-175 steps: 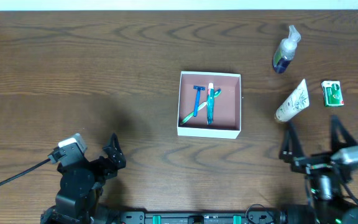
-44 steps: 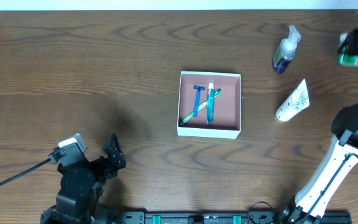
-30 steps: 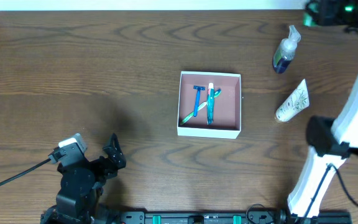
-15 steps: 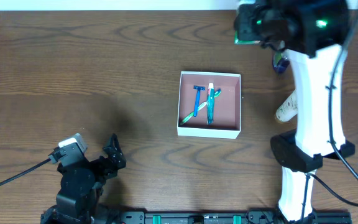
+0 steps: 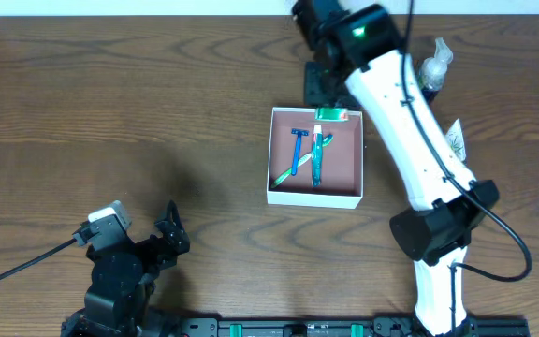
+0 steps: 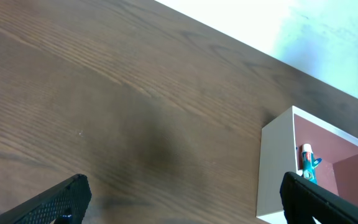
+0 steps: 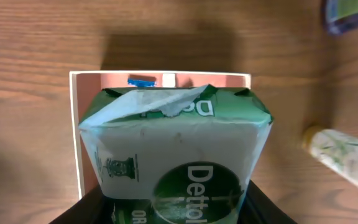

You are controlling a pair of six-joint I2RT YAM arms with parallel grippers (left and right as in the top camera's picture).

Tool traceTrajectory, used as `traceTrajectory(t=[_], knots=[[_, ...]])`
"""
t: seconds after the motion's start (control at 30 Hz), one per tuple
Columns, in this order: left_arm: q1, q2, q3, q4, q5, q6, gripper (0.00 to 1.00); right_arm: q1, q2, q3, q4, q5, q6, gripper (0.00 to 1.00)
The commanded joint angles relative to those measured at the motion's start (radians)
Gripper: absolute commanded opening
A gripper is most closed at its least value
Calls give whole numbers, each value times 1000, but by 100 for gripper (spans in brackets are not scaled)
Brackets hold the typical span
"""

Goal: Pack container
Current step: 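Lift the soap bar and carry it with the right gripper over the box, then lower the soap bar into the box and open the right gripper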

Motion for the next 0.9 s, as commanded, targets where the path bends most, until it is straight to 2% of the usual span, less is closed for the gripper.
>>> traceTrajectory(t=[0.0, 0.23, 0.43, 0.87], knots=[[4, -6, 0, 2, -9, -8, 98, 11, 5, -78, 40, 35, 122, 28], [4, -6, 0, 2, -9, -8, 98, 10, 5, -262, 117, -17, 305, 25], [4, -6, 0, 2, -9, -8, 98, 19, 5, -406, 234, -60, 307, 25], [4, -6, 0, 2, -9, -9, 98, 16, 5, -618, 360, -60, 351, 25]])
